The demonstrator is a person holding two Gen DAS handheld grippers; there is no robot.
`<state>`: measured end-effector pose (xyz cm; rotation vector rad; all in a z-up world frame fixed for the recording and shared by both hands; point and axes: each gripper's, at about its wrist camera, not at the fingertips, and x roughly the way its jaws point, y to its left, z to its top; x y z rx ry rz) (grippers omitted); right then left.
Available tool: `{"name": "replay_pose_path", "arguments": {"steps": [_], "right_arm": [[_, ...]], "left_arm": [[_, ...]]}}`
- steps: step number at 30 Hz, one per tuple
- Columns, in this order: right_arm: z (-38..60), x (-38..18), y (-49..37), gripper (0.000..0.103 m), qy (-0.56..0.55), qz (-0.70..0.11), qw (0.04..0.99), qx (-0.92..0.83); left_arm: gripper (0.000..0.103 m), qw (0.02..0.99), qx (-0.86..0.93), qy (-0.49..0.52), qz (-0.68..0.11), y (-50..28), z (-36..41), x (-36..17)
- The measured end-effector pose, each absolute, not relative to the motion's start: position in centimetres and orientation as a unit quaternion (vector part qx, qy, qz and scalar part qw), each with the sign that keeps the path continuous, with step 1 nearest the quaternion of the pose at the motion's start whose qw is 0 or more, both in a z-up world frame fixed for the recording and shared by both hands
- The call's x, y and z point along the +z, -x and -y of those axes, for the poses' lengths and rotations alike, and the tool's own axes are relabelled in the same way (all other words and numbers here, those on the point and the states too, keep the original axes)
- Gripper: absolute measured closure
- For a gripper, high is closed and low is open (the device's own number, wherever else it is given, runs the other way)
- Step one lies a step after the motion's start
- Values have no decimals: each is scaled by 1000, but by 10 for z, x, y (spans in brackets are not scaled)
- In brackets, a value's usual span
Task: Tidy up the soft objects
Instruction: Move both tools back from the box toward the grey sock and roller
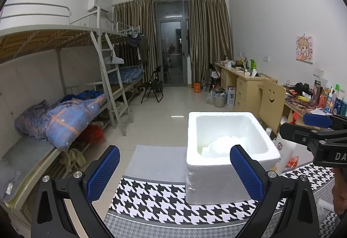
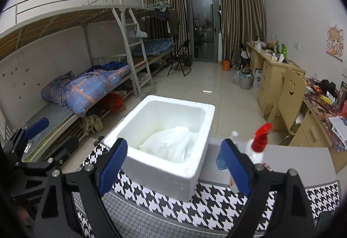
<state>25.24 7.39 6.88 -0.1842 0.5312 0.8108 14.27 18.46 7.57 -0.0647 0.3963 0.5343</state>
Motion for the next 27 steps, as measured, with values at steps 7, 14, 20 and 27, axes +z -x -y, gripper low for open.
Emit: {"name": "replay_pose_path", "arguments": {"steps": [7,14,20,27], "right_arm": [[-46,75,-237,12,67,-236,890,386],[-26,80,-223,12,70,-220,892,389],[-9,80,-202,12,62,-204,894,395],[12,83,-175,11,69,-182,899,393]], "left_arm": [[1,952,248,21,-181,-127,-158,82],[1,958,231,11,-171,-112,-136,88],[1,961,224,5,-163,-98,-123,91],[1,966,208,12,-150,-80,-109,96]]}}
